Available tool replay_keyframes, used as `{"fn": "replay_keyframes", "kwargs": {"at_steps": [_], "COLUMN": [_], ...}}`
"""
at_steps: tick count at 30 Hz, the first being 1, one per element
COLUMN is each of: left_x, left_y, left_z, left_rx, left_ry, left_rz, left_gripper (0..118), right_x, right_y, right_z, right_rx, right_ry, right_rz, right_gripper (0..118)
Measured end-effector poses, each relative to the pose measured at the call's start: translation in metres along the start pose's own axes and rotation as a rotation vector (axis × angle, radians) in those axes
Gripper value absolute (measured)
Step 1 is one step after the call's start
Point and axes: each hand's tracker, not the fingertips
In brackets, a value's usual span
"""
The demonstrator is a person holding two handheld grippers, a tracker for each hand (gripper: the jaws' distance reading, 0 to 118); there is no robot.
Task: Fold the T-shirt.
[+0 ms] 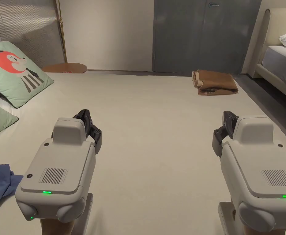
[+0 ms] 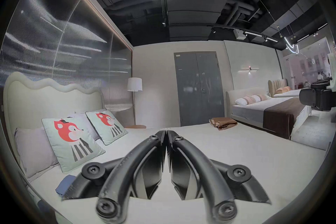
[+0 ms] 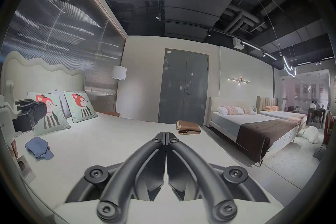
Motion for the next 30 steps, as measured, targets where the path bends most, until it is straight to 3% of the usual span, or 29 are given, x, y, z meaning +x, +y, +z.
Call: {"fn": "replay_keyframes", "kwargs": {"at_steps": [5, 7, 10, 11, 13, 14, 15, 17, 30], "left_x": [-0.0013, -0.0011, -0.0018, -0.0023, -0.0032, -0.0033, -0.0034, -0.0045, -0.0031], "left_y": [0.0009, 0.0005, 0.0008, 0.0010, 0.0008, 0.0002, -0.0002, -0.0018, -0.0028], "left_z": [0.0008, 0.0010, 0.0017, 0.0017, 0.0008, -0.0005, -0.0014, 0.0005, 0.0008], "left_rx": [0.005, 0.007, 0.013, 0.009, 0.004, -0.003, -0.010, -0.002, -0.003], "left_ry": [-0.007, -0.008, -0.007, -0.010, -0.013, -0.012, -0.011, -0.024, -0.014], "left_rz": [0.011, 0.012, 0.010, 0.015, 0.025, 0.029, 0.033, 0.045, 0.017], "left_gripper": [0, 8, 55, 65, 70, 93, 108, 109, 109], "right_x": [-0.0009, -0.0017, -0.0010, -0.0006, -0.0003, -0.0008, -0.0005, -0.0006, -0.0027], "right_y": [-0.0037, -0.0014, -0.0007, -0.0007, -0.0011, -0.0014, -0.0018, -0.0028, -0.0025], "right_z": [-0.0036, -0.0011, -0.0009, -0.0009, -0.0014, -0.0018, -0.0022, -0.0026, 0.0010], "right_rx": [-0.005, -0.007, -0.013, -0.015, -0.016, -0.018, -0.021, -0.023, -0.011], "right_ry": [-0.009, -0.013, -0.016, -0.015, -0.012, -0.014, -0.020, -0.026, -0.033], "right_rz": [0.007, 0.012, 0.002, -0.003, -0.009, -0.006, 0.001, 0.008, 0.000], "right_gripper": [2, 12, 60, 69, 72, 83, 92, 116, 118]}}
